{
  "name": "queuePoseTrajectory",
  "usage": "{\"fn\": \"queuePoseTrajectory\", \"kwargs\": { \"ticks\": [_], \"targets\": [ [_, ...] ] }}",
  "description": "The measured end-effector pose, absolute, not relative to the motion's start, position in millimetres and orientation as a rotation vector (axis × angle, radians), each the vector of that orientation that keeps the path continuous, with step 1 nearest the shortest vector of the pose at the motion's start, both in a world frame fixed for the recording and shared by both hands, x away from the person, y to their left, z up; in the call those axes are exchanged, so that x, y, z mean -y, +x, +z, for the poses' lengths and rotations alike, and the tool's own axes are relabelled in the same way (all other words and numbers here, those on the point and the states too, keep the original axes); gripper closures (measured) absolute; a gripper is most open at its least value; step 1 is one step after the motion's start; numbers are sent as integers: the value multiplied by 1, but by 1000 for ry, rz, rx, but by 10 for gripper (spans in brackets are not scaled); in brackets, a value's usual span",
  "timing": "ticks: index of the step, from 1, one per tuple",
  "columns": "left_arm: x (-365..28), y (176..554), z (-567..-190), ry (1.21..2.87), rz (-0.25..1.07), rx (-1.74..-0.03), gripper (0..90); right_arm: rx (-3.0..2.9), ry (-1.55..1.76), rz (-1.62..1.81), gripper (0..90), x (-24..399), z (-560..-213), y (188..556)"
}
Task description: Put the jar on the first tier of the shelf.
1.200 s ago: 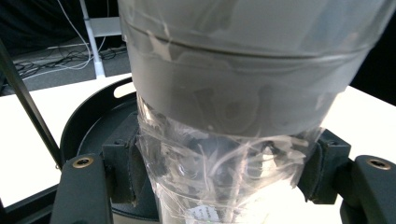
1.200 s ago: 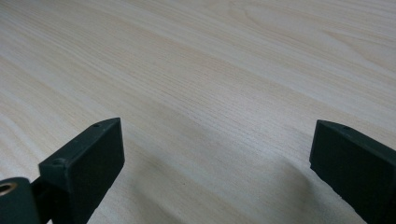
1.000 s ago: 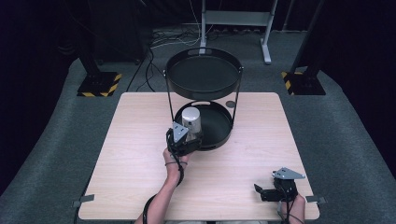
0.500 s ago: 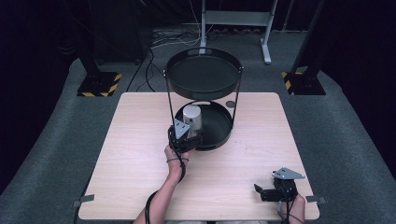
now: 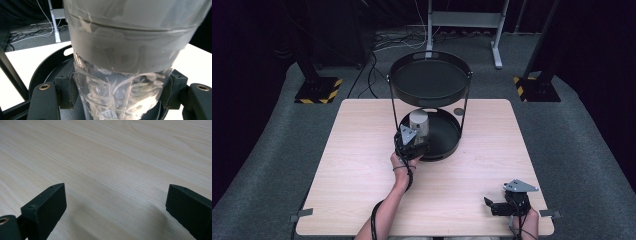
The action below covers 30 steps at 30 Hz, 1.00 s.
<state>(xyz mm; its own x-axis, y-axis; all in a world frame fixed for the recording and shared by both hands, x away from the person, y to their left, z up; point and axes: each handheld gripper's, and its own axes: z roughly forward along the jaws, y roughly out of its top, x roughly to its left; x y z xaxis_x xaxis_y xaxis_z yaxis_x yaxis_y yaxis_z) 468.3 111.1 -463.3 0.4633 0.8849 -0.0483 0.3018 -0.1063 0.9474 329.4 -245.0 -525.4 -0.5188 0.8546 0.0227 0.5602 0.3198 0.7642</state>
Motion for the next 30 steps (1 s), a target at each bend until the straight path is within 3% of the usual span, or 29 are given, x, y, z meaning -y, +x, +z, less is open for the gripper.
{"fn": "queuePoseTrajectory", "kwargs": {
  "ticks": [30],
  "targets": [
    [-99,494,-493,1701,656,-1089,301,-2213,1253,1039,26,245,-526,330]
  ]
}}
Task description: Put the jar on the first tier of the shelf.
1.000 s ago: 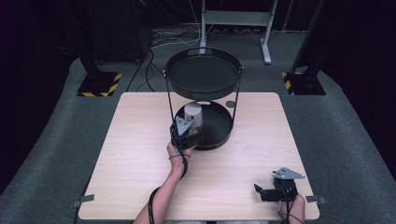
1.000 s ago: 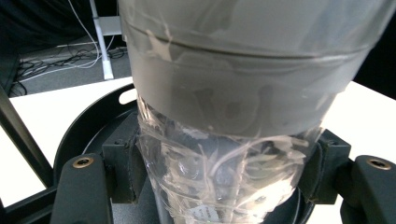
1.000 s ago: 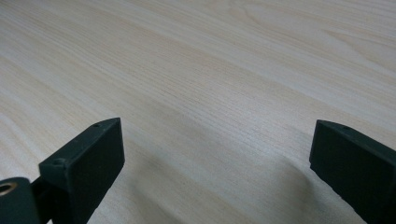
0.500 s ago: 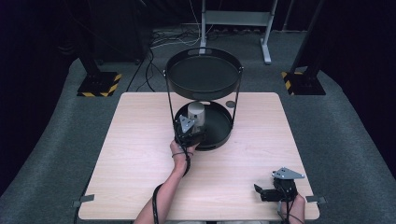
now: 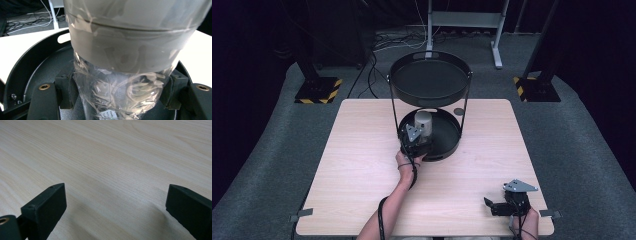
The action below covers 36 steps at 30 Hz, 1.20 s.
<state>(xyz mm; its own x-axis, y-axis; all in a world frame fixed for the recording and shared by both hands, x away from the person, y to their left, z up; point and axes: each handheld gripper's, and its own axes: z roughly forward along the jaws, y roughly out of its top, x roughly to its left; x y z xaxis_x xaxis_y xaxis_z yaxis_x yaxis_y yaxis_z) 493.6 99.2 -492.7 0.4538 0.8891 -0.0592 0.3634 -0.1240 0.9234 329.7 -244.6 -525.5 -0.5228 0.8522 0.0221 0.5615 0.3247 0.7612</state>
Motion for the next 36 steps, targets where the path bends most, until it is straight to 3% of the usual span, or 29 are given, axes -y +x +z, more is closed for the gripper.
{"fn": "queuePoseTrajectory", "kwargs": {
  "ticks": [36],
  "targets": [
    [-100,491,-500,1702,678,-1052,300,-2208,1251,1037,26,244,-525,329]
  ]
}}
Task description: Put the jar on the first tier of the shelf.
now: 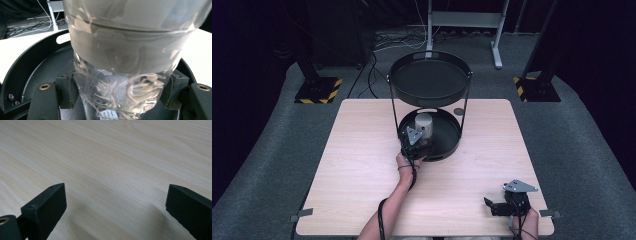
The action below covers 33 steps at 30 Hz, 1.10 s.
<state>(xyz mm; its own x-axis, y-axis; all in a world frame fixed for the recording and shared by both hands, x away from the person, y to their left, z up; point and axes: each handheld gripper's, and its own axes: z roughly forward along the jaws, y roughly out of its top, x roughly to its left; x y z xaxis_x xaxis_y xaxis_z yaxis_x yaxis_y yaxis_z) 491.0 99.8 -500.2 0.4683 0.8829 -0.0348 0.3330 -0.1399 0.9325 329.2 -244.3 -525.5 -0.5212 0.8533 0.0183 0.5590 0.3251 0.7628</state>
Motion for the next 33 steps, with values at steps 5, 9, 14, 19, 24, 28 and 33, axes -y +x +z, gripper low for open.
{"fn": "queuePoseTrajectory", "kwargs": {
  "ticks": [5,9,14,19,24,28,33],
  "targets": [
    [-100,490,-496,1728,652,-1053,183,-2208,1250,1040,26,245,-525,329],
    [-102,488,-488,1784,615,-1057,42,-2208,1252,1038,26,245,-525,329],
    [-109,481,-480,1829,602,-1048,0,-2208,1253,1037,26,245,-526,329],
    [-125,463,-474,1855,639,-1037,0,-2210,1254,1034,26,244,-526,329],
    [-147,441,-475,1871,658,-1055,0,-2210,1252,1033,26,244,-526,329],
    [-164,422,-479,1883,676,-1071,0,-2210,1252,1031,26,244,-526,329],
    [-185,401,-493,1939,679,-1120,0,-2211,1251,1030,26,244,-526,329]
  ]
}}
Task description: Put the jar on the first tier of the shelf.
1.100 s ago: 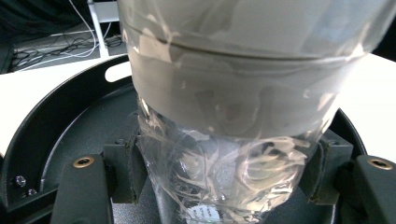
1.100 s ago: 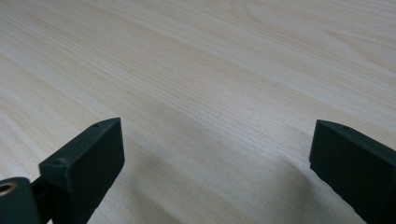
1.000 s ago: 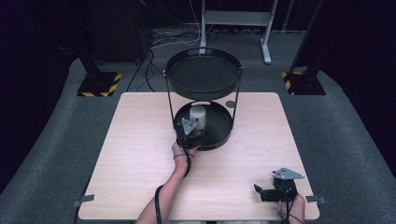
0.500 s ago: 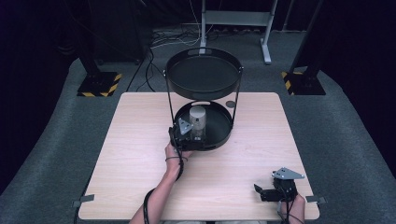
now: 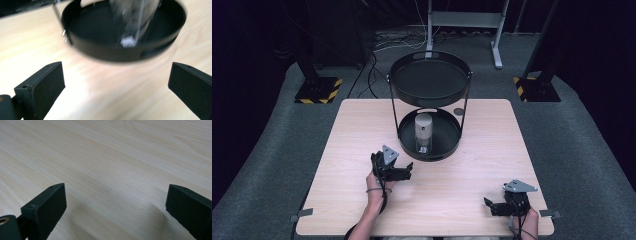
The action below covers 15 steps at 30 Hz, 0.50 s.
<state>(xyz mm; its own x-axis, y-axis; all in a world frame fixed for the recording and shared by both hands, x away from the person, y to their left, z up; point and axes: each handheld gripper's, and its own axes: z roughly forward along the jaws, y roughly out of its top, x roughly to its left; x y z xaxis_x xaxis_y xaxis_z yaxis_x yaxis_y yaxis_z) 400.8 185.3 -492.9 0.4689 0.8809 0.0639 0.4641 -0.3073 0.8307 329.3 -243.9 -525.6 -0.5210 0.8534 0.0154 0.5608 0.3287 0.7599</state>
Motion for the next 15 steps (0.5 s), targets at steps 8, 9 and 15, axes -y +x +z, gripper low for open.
{"fn": "queuePoseTrajectory", "kwargs": {
  "ticks": [8,9,15],
  "targets": [
    [-221,366,-515,1979,647,-1236,0,-2215,1248,1027,26,244,-526,330],
    [-226,362,-518,1986,642,-1252,0,-2215,1248,1027,26,244,-526,330],
    [-250,342,-528,1997,617,-1335,0,-2220,1247,1018,26,243,-526,330]
  ]
}}
